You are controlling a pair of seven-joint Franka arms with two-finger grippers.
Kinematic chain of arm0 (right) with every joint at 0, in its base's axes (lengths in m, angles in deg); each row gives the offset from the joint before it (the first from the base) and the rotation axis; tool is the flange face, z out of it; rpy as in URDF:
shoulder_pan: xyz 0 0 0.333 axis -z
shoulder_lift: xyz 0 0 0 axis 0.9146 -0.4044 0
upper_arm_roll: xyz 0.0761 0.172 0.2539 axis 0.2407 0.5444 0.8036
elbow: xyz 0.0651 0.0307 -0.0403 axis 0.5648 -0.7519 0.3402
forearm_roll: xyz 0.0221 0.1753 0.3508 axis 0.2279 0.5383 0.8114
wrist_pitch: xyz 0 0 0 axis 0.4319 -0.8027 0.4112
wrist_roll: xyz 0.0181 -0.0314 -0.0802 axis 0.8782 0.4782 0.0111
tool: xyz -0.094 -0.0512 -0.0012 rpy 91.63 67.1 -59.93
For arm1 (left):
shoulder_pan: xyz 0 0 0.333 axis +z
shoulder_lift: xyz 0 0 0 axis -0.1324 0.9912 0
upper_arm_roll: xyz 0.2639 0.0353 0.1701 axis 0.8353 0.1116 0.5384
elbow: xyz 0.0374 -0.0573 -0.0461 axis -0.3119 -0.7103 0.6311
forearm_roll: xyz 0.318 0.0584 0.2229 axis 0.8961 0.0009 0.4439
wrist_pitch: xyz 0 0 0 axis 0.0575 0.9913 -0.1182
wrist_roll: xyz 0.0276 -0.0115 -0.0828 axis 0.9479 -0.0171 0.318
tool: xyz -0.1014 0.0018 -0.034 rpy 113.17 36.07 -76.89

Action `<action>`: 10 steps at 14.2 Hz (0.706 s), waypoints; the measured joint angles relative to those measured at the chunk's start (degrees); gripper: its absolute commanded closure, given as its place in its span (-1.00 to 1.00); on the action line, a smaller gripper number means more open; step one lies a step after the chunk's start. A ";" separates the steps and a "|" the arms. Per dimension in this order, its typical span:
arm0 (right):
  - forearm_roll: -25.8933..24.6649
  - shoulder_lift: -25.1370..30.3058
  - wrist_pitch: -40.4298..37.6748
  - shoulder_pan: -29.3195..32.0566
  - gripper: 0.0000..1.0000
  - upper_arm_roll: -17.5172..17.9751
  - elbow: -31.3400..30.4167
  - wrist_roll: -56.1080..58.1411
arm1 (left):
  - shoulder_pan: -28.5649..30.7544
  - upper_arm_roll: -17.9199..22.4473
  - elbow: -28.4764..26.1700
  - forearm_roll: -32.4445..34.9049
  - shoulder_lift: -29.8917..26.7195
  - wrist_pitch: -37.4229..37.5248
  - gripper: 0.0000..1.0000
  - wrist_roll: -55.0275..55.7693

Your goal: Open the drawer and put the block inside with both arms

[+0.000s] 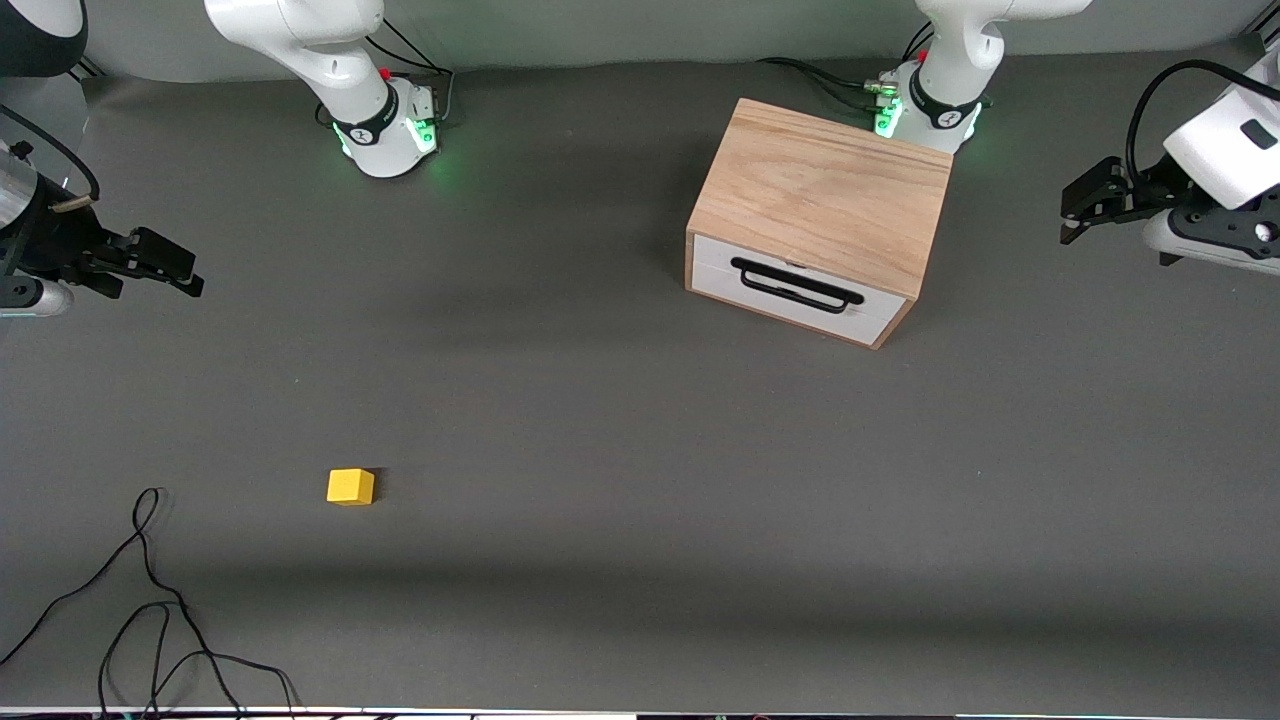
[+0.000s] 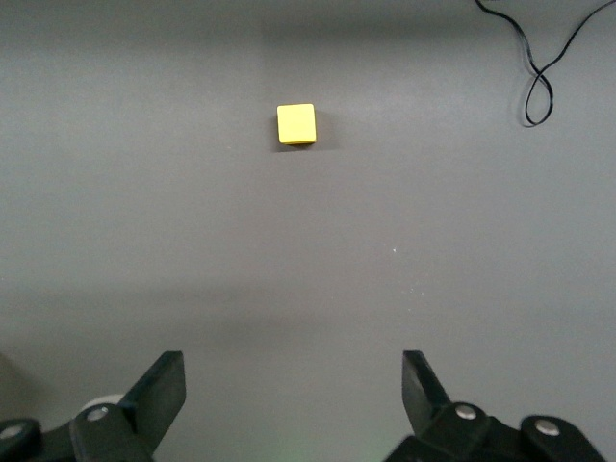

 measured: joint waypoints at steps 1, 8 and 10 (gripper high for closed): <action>0.00 -0.03 0.00 0.00 -1.00 0.00 0.00 0.00 | 0.04 0.07 -0.15 0.03 0.00 0.00 -1.00 0.00; 0.00 -1.12 0.01 0.00 -1.00 0.01 0.75 0.01 | 0.98 0.37 -0.30 0.07 0.00 0.00 -1.00 -0.09; 0.00 -1.73 0.06 0.00 -1.00 0.01 0.83 0.01 | 1.00 0.37 -0.33 0.07 0.01 0.00 -1.00 -0.09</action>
